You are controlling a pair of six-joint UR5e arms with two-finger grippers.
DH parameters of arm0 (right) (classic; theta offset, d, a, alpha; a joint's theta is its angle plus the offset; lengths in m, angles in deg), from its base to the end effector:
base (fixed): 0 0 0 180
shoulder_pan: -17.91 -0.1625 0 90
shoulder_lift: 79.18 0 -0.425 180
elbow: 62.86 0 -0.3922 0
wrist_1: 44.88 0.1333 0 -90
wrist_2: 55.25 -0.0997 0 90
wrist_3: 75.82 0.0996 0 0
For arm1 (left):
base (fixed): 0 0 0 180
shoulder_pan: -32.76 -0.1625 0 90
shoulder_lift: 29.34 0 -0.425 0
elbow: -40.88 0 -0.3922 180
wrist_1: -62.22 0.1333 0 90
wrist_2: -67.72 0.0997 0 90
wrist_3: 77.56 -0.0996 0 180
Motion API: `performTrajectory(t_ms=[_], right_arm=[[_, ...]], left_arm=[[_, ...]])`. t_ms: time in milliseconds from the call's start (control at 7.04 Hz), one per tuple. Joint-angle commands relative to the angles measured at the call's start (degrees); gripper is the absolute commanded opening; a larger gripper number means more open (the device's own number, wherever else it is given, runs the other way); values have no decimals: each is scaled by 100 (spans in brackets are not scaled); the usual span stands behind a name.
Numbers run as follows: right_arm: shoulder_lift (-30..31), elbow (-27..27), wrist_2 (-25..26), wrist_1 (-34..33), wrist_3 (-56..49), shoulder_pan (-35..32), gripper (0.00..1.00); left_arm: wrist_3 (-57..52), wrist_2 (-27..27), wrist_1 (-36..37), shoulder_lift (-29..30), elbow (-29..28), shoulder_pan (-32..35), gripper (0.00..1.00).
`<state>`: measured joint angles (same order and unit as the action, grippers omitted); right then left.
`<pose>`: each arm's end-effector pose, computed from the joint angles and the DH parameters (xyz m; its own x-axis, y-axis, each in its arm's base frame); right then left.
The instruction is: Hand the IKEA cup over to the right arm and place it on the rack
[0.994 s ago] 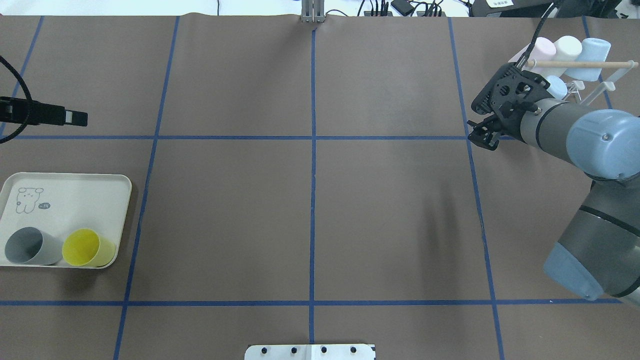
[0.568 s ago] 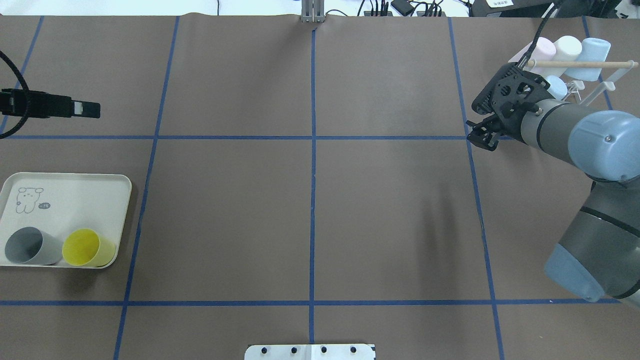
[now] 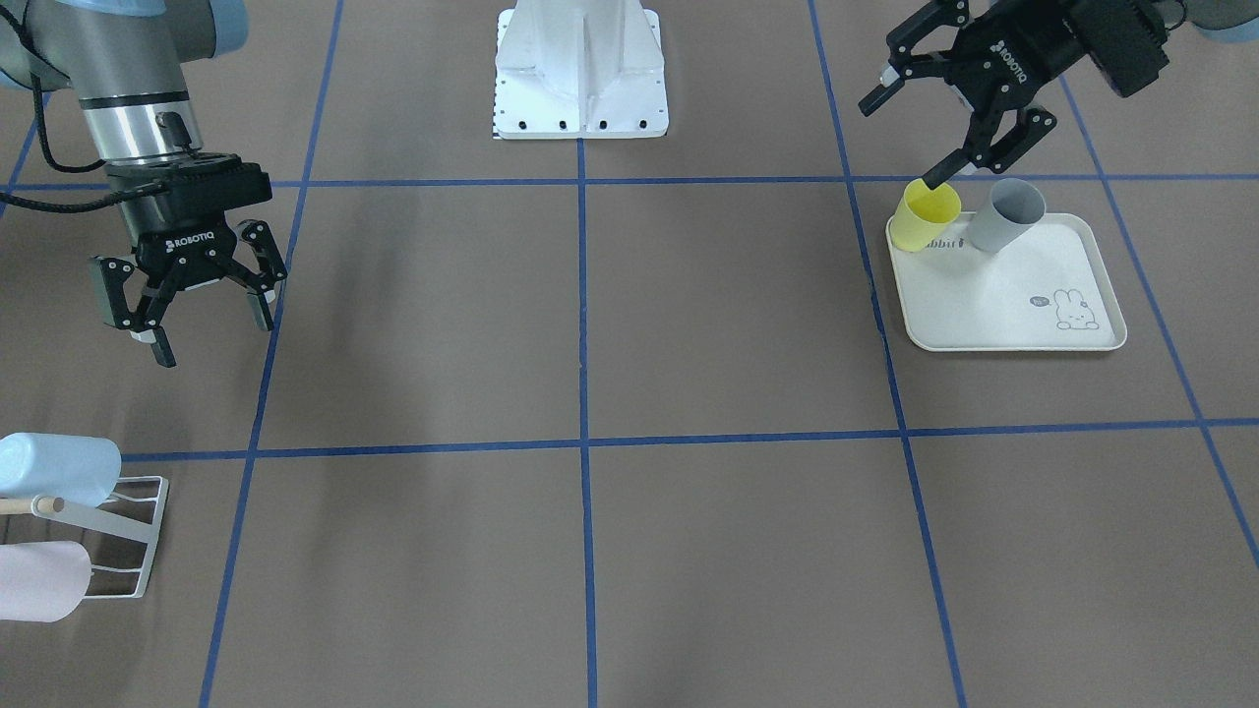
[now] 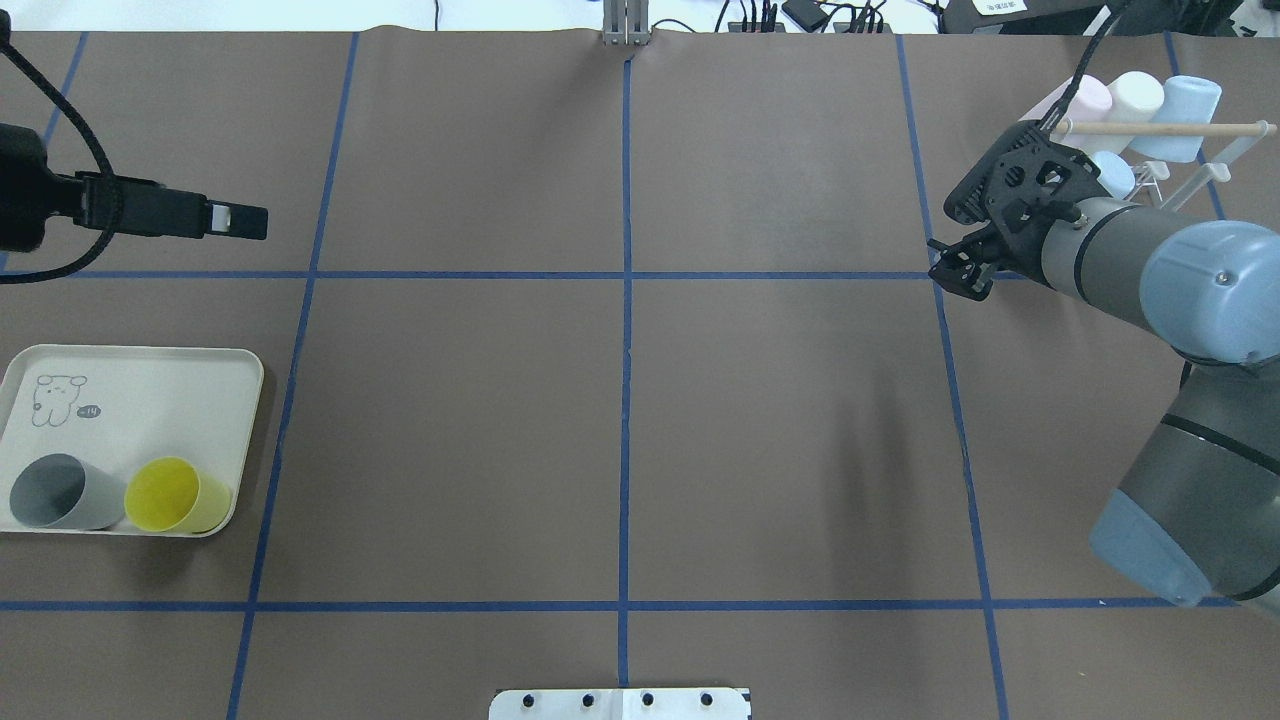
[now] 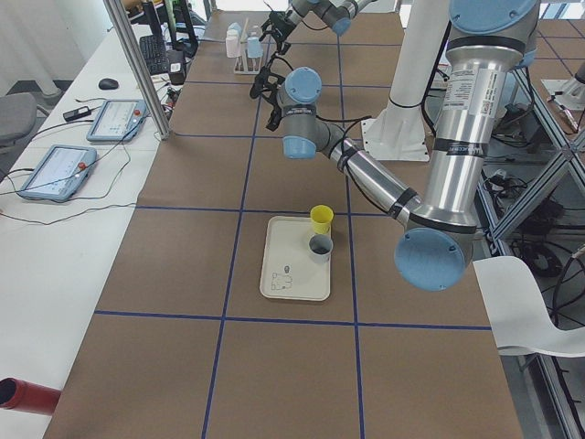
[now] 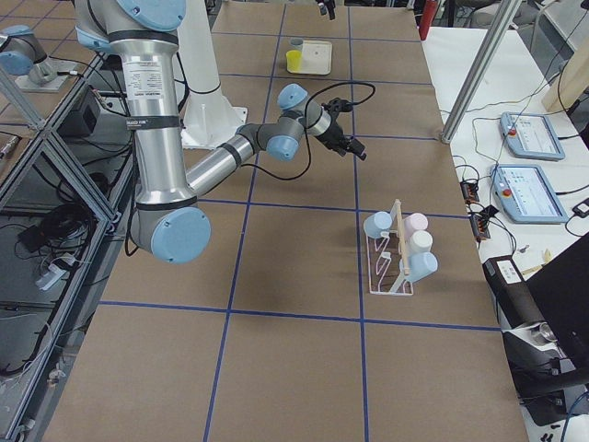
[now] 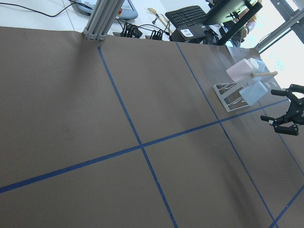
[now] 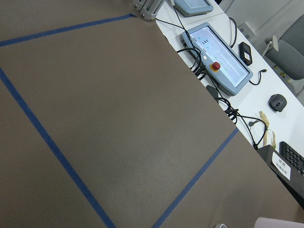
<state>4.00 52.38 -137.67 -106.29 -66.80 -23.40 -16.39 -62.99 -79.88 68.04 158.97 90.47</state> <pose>-0.2923 -0.4518 0.3378 0.7893 -0.6097 0.0728 0.2475 0.4244 0.8710 0.1846 -0.4200 0.2600 0.1610 0.4295 -0.8886 0.2455 0.8546 0.4576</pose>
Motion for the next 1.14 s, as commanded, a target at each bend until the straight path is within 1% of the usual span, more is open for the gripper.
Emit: performTrajectory(t_ms=[0,142,284,568,710,852,994], right_arm=[[-12,25,-56,-3,3,0,100],[-55,7,-108,-12,20,0,100],[-56,16,-117,-12,134,0,100],[-64,16,-117,-12,144,0,100],[-64,16,-117,-12,161,0,100],[-64,16,-117,-12,187,0,100],[-73,16,-117,-12,188,0,100]], left_arm=[[-1195,19,7,-855,3,4,100],[-1873,376,-2,-1426,4,12,100],[-2289,1067,-11,-1971,21,-5,100],[-2758,1423,-89,-2694,-14,-23,100],[-2750,1503,-281,-2941,-153,-153,100],[-2698,1713,-353,-2952,-450,-407,100],[-2637,1872,-815,-2961,-862,-636,100]])
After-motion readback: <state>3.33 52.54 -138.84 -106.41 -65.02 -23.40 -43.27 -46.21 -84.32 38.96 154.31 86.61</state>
